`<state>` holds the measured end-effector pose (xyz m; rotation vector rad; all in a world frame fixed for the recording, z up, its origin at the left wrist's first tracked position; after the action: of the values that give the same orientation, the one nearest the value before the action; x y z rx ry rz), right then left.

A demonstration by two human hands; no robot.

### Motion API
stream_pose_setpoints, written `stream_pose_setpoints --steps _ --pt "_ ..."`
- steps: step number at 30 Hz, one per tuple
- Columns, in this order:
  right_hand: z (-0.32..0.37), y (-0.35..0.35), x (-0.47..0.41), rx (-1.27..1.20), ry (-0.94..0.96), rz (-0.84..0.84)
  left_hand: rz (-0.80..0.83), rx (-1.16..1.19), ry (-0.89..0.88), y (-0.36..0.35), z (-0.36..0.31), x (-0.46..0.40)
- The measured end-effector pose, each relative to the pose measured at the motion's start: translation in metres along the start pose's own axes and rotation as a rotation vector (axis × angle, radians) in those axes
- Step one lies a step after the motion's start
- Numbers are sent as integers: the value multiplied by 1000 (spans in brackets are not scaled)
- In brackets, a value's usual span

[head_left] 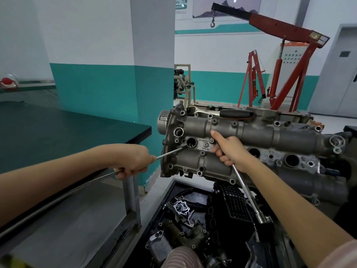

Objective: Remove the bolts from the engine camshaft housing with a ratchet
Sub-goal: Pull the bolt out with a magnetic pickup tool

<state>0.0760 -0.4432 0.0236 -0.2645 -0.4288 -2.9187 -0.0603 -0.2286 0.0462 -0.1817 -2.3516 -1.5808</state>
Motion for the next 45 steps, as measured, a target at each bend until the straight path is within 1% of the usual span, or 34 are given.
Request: stream_pose_setpoints --steps 4,9,13,19,26,31,34,41,45 --pt "1 0 1 -11 16 -8 -22 -33 13 12 -8 -1" --pt "1 0 2 -20 25 -11 -54 -18 17 27 -18 2" --pt "1 0 1 -25 33 -18 47 -82 36 21 -29 -2" --pt "0 0 0 -24 29 -6 95 -39 30 11 -46 -34" --pt "-1 1 -3 -19 41 -4 179 -83 55 17 -72 -52" --pt "0 0 -5 -17 45 -11 231 -151 128 22 -84 -65" --pt "-1 0 -3 -16 52 -26 272 -150 175 26 -84 -64" --pt "0 0 -1 -29 69 -49 228 -135 132 22 -77 -58" --pt "-1 1 1 -18 70 -49 203 -129 107 28 -68 -40"
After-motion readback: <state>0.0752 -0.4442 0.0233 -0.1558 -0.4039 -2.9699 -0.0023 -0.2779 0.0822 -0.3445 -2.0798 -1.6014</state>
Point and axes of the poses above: each hand's wrist, its own x-axis away from the middle knuckle, its own y-axis out of the back of the hand, z = x × y, the point moved 5 cm from there along -x, towards the middle knuckle, and after that the axes turned 13 degrees about -y, right-handed, at the moved point
